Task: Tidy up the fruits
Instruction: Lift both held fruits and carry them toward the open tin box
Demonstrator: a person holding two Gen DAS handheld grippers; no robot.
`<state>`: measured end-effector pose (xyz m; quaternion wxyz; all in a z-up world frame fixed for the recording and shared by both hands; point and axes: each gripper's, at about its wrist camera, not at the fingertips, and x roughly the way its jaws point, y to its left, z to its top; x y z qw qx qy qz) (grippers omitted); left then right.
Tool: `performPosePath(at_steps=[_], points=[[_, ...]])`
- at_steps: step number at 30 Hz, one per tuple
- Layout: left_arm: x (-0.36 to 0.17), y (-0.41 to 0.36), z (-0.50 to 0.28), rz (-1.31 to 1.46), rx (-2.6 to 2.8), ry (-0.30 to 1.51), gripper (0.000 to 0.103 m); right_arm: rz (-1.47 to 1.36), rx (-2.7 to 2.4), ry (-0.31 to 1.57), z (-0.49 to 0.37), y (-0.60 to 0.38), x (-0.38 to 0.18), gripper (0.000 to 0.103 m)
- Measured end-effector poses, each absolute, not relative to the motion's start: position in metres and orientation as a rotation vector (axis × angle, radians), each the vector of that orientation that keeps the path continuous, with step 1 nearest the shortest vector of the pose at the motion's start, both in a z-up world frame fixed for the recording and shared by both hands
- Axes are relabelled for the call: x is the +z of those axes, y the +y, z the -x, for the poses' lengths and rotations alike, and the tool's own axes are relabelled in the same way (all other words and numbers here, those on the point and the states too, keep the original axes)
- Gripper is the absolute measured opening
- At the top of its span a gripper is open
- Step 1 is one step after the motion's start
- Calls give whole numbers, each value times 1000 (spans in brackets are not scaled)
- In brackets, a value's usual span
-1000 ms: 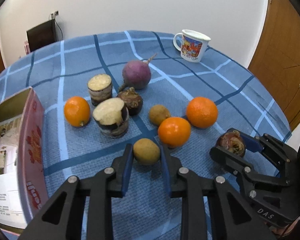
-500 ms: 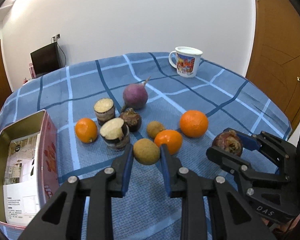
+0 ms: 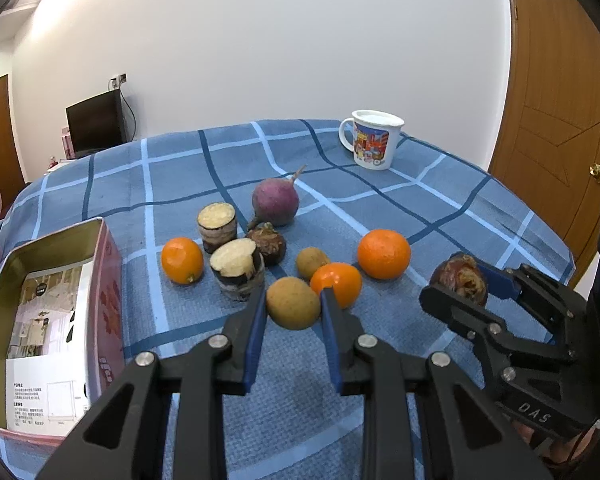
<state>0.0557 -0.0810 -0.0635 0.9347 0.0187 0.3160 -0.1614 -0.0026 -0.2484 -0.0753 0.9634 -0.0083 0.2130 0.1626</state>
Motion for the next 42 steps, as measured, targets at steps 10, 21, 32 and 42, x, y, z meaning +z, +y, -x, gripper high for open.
performPosePath(at_steps=[10, 21, 32, 42], points=[[-63, -77, -49, -20, -318, 615, 28, 18, 332, 393, 7, -250, -74, 47], [-54, -73, -41, -32, -300, 552, 28, 23, 328, 357, 12, -250, -74, 47], [-46, -70, -34, -43, -283, 500, 28, 28, 322, 347, 13, -250, -73, 47], [-38, -69, -29, -58, -271, 461, 28, 39, 314, 328, 17, -247, -68, 47]])
